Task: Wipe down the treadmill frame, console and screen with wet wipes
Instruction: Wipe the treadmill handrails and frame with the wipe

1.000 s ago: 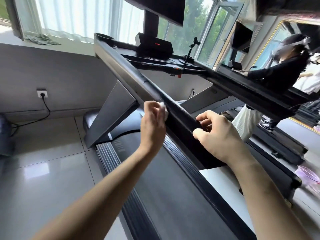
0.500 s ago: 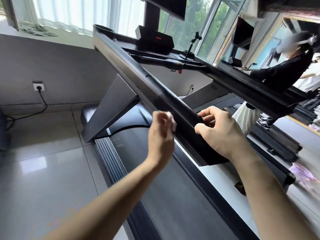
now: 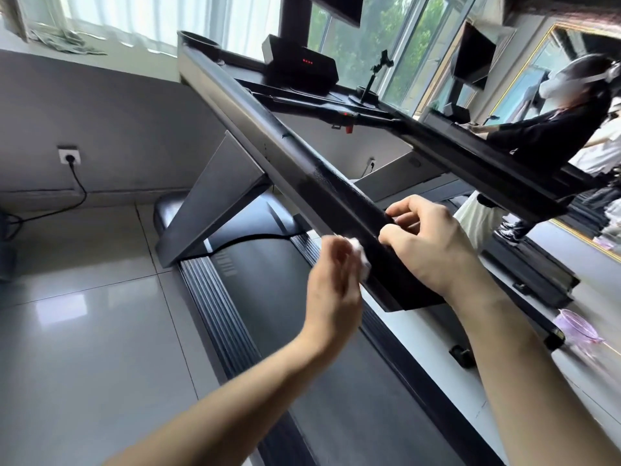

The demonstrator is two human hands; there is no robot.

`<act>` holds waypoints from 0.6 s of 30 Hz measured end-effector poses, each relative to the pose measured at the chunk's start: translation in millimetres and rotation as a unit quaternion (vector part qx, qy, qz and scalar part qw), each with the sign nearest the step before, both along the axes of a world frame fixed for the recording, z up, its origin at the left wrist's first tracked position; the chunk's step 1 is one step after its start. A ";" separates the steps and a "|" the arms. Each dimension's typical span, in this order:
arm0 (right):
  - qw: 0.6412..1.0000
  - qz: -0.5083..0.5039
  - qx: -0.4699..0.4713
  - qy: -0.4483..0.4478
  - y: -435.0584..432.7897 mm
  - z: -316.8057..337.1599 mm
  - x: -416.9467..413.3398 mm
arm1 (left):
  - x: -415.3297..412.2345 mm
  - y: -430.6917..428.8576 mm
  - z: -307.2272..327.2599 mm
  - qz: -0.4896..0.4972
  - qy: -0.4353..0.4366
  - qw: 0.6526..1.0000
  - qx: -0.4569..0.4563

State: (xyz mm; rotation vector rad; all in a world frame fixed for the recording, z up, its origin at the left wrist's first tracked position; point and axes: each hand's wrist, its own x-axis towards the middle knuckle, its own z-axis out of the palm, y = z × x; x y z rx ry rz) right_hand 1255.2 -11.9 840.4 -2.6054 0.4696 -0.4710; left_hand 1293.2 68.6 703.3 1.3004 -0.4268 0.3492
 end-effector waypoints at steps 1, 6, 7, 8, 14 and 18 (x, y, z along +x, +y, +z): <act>1.000 0.000 0.000 -0.002 -0.7 -0.8 0.2 | -14.4 -1.8 -5.5 -0.026 -0.012 1.000 0.007; 1.000 0.005 -0.018 -0.011 -3.6 -3.2 0.2 | 30.2 3.6 -9.0 -0.017 0.064 0.997 -0.038; 1.000 0.004 -0.020 -0.012 -3.8 -3.1 0.2 | 51.8 4.9 -6.5 -0.009 0.113 0.991 -0.065; 1.000 0.005 -0.021 -0.014 -3.7 -3.0 0.9 | 71.9 5.9 -4.0 -0.006 0.159 0.983 -0.088; 1.000 0.010 -0.015 -0.022 -2.1 -2.6 1.1 | 38.8 -11.2 -4.9 -0.061 0.243 0.957 -0.146; 0.999 0.020 -0.011 -0.034 -3.0 -2.2 -0.3 | -35.8 -28.8 -14.0 -0.153 0.279 0.931 -0.181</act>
